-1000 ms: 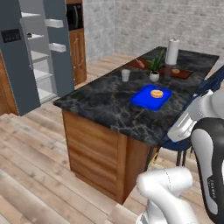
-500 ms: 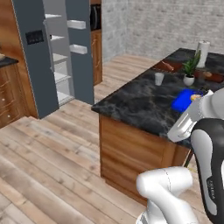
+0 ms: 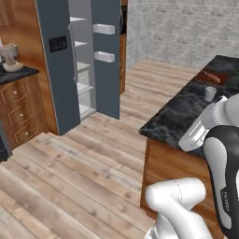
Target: Take the donut and cupcake from the fridge and place them on the empty tray on the dining counter.
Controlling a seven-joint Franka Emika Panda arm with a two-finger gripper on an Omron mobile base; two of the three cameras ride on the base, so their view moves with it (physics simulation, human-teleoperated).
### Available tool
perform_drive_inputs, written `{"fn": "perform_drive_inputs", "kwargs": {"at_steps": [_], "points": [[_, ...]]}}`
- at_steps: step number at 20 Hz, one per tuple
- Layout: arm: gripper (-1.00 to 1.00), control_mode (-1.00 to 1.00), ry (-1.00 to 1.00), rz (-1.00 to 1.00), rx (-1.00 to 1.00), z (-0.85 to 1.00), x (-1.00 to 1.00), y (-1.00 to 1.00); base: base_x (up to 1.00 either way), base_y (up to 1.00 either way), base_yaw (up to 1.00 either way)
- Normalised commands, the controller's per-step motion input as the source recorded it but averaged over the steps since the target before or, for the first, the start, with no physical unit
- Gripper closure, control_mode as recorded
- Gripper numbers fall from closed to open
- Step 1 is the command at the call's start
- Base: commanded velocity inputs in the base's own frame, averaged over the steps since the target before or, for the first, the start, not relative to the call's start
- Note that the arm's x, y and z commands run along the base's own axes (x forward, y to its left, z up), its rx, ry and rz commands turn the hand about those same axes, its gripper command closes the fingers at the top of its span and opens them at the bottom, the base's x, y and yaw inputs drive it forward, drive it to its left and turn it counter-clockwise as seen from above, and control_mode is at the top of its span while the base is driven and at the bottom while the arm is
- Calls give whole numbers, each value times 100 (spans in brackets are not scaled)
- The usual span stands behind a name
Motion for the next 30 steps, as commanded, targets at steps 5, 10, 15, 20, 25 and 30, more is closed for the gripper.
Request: {"fn": "perform_drive_inputs", "kwargs": {"at_steps": [5, 10, 15, 20, 25, 30], "points": [[-100, 100, 0, 0, 0, 0, 0, 0, 100, 100, 0], [-100, 100, 0, 0, 0, 0, 0, 0, 100, 81, -7], [-100, 100, 0, 0, 0, 0, 0, 0, 100, 45, -9], [-100, 100, 0, 0, 0, 0, 0, 0, 100, 5, -7], [-100, 100, 0, 0, 0, 0, 0, 0, 100, -13, -1], [-100, 100, 0, 0, 0, 0, 0, 0, 96, -33, 0]]}}
